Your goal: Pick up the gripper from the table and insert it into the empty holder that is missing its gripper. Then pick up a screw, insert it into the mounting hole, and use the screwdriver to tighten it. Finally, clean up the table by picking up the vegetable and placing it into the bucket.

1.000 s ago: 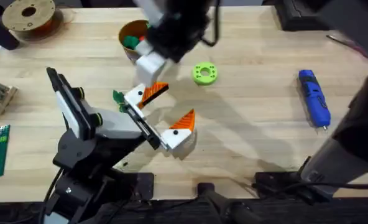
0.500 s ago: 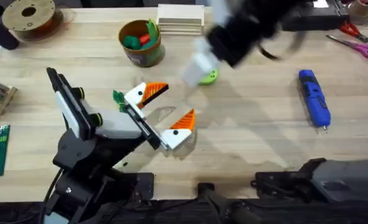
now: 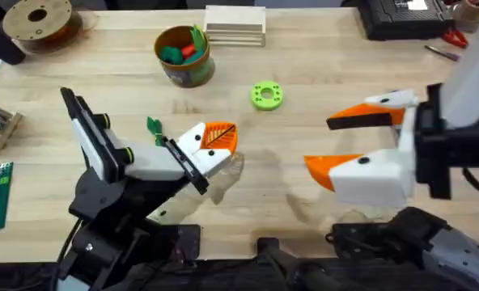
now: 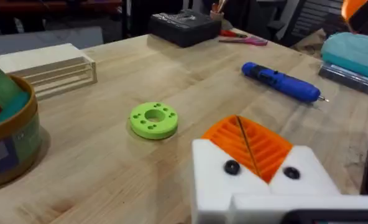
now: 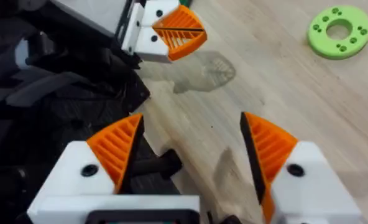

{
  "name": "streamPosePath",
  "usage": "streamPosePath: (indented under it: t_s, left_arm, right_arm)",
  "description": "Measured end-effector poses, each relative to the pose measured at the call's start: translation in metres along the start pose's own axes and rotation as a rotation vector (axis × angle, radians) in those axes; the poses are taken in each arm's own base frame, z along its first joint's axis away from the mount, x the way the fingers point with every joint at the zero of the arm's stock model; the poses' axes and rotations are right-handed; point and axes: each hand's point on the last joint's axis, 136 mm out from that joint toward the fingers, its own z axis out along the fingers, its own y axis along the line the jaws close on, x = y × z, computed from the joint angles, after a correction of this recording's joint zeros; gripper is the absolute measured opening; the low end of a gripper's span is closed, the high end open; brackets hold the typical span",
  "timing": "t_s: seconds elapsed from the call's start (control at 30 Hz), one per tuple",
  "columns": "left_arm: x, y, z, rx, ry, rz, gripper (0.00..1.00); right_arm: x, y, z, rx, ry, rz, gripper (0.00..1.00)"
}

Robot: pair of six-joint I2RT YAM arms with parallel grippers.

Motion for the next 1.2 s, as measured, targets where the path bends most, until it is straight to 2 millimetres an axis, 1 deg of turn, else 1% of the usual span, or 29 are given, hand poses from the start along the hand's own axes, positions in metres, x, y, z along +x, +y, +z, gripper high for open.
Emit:
streamPosePath:
  t_s: [0.07, 0.17, 0.3, 0.37, 0.4, 0.53, 0.7, 0.8, 0.9, 1.0, 1.03, 1.13, 1.17, 1.2]
  left_arm:
    - [0.0, 0.0, 0.0, 0.0, 0.0, 0.0, 0.006]
    - [0.0, 0.0, 0.0, 0.0, 0.0, 0.0, 0.005]
    - [-0.003, 0.0, 0.0, 0.002, -0.011, 0.006, 0.005]
    - [-0.009, -0.001, 0.0, 0.005, -0.035, 0.019, 0.005]
    - [-0.011, -0.002, 0.0, 0.006, -0.045, 0.024, 0.005]
    - [-0.012, -0.002, 0.0, 0.006, -0.046, 0.025, 0.005]
    - [0.0, 0.0, 0.0, 0.0, -0.002, 0.001, 0.005]
    - [0.0, 0.0, 0.0, 0.0, 0.0, 0.0, 0.005]
    - [0.0, 0.0, 0.0, 0.0, 0.0, 0.0, 0.005]
    - [0.0, 0.0, 0.0, 0.0, 0.0, 0.0, 0.005]
    - [0.0, 0.0, 0.0, 0.0, 0.0, 0.0, 0.005]
    - [0.0, 0.0, 0.0, 0.0, 0.0, 0.0, 0.005]
    - [0.0, 0.0, 0.0, 0.0, 0.0, 0.0, 0.005]
    - [0.0, 0.0, 0.0, 0.0, 0.0, 0.0, 0.005]
  right_arm:
    - [0.0, 0.0, -0.003, 0.011, -0.014, -0.007, 0.912]
    - [0.0, -0.008, -0.005, 0.062, -0.019, -0.007, 0.912]
    - [0.004, -0.024, -0.006, 0.149, -0.005, 0.016, 0.912]
    - [0.007, -0.04, -0.009, 0.22, -0.002, 0.051, 0.911]
    - [0.008, -0.049, -0.012, 0.262, 0.0, 0.073, 0.912]
    - [0.017, -0.1, -0.028, 0.475, 0.018, 0.188, 0.914]
    - [0.03, -0.169, -0.054, 0.69, 0.056, 0.361, 0.915]
    - [0.04, -0.212, -0.068, 0.786, 0.064, 0.48, 0.915]
    - [0.052, -0.248, -0.079, 0.85, 0.079, 0.579, 0.915]
    - [0.069, -0.271, -0.079, 0.852, 0.145, 0.628, 0.915]
    - [0.084, -0.285, -0.07, 0.818, 0.237, 0.616, 0.915]
    - [0.095, -0.295, -0.056, 0.761, 0.334, 0.566, 0.915]
    - [0.107, -0.305, -0.044, 0.705, 0.416, 0.522, 0.915]
    - [0.111, -0.309, -0.04, 0.692, 0.435, 0.513, 0.915]
